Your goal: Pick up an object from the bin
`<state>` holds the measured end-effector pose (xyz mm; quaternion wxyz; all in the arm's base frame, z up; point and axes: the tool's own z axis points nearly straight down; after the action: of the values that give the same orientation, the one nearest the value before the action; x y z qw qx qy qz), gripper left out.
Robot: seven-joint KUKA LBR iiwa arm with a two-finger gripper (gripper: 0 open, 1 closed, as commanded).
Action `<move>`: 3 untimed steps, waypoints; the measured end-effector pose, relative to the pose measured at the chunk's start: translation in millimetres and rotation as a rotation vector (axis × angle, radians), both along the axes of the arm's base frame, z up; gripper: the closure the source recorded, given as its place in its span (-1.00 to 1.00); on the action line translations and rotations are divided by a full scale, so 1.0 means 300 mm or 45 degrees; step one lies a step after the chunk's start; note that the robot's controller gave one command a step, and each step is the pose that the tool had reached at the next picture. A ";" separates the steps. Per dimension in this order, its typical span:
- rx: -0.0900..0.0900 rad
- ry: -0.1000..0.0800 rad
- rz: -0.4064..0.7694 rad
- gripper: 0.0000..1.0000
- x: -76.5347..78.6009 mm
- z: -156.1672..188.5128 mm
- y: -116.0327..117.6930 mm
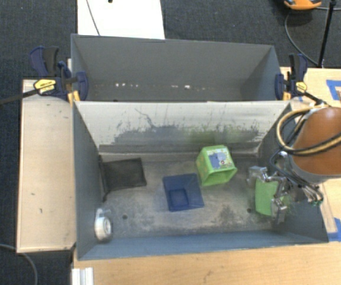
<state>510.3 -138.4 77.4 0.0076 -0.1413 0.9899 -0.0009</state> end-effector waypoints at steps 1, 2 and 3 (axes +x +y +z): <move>0.002 0.002 0.164 -1.00 0.016 -0.015 0.014; 0.002 -0.002 0.501 -1.00 0.000 -0.018 -0.007; 0.025 -0.003 0.840 1.00 0.110 -0.008 0.008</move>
Offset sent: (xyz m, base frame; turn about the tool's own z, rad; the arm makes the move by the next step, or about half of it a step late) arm -0.0077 -0.0120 -0.0074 -0.4643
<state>543.3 -136.0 75.1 0.0102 -0.4542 0.8908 0.0111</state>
